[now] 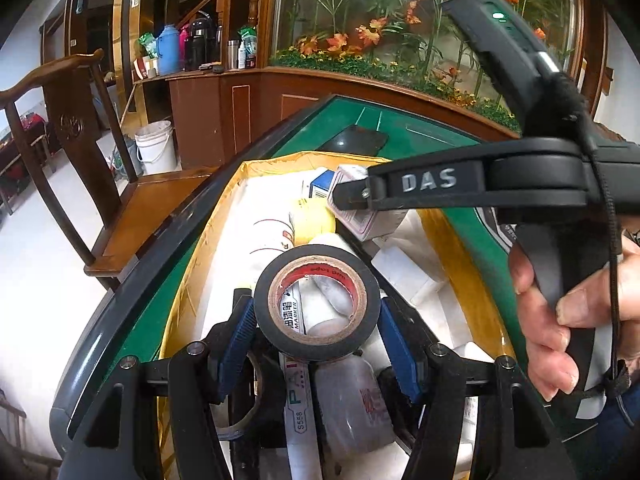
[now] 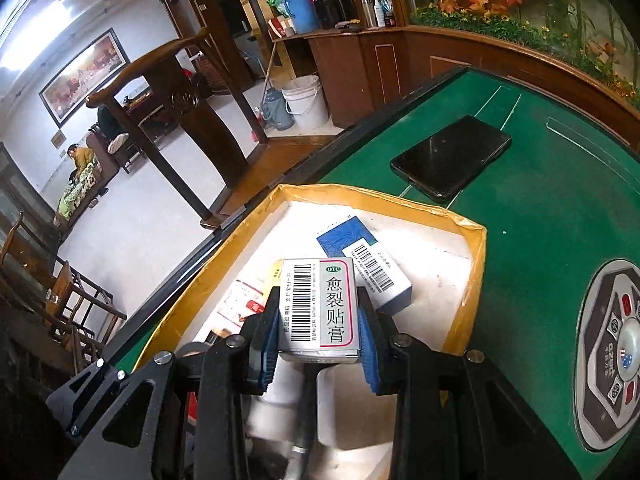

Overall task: Organize rigid objects
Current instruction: 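Carry the tape roll over the tray with the left tool while the right carries the box there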

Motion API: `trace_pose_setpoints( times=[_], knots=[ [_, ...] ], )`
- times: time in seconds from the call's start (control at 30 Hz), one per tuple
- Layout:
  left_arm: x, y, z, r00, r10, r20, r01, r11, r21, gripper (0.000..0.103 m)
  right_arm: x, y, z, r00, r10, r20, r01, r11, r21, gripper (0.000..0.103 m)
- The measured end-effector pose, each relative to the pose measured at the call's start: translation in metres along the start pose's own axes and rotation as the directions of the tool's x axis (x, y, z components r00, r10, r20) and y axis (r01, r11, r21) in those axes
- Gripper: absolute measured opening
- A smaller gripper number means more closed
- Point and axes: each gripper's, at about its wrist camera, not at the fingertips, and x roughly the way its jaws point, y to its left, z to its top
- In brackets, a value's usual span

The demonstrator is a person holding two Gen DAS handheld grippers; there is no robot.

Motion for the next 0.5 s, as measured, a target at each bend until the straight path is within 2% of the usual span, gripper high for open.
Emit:
trace_pose_setpoints(
  times=[0.33, 0.47, 0.5],
  knots=[
    [0.002, -0.006, -0.005, 1.0, 0.025, 0.007, -0.025, 0.999, 0.02, 0.066, 0.016, -0.007, -0.004, 0.999, 0.012, -0.043, -0.011, 1.0, 0.014, 0.033],
    [-0.001, -0.008, -0.005, 0.999, 0.041, 0.02, -0.042, 0.999, 0.023, 0.066, 0.013, -0.006, -0.009, 0.999, 0.007, -0.04, -0.007, 1.0, 0.004, 0.039],
    [-0.002, -0.009, -0.005, 0.999, 0.046, 0.024, -0.046, 0.999, 0.026, 0.069, 0.011, -0.005, -0.01, 0.999, 0.003, -0.034, -0.003, 1.0, -0.002, 0.04]
  ],
)
